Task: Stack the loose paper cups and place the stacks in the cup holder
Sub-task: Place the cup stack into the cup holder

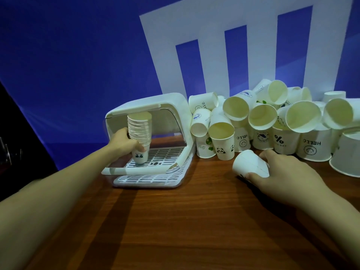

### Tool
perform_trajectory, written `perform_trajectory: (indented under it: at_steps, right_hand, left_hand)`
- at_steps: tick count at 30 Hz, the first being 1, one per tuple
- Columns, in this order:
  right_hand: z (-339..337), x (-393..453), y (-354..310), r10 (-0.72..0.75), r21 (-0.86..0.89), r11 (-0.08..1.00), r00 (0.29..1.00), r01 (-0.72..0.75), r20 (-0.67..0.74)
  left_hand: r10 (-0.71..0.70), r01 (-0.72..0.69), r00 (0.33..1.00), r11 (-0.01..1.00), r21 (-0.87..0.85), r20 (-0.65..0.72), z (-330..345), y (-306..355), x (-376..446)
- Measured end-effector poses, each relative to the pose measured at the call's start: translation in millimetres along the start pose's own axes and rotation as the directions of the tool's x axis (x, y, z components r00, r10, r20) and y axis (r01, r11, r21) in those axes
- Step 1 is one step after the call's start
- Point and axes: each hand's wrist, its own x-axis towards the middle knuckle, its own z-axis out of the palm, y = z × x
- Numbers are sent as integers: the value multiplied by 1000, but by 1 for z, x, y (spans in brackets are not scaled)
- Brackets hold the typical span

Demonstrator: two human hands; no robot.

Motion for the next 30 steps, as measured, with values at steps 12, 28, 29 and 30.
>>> perform_trajectory:
  at_steps: [12, 28, 29, 30]
  right_hand:
    - [3, 2, 1, -5, 3, 1000, 1000, 5, -11]
    - [4, 3, 2, -19, -3, 1000, 1000, 19, -17]
    - [4, 3, 2, -20, -2, 1000, 1000, 20, -16]
    - [4, 3, 2, -21, -1, 1000, 1000, 21, -15]
  left_hand:
    - [-31, 31, 999, 999, 28, 7, 9, 8, 12]
    - [127, -100, 990, 940, 326, -62, 10, 9, 8]
    - [106, -86, 993, 955, 282, -56, 12, 9, 8]
    - [76, -63, 996, 970, 234, -47, 13, 8, 9]
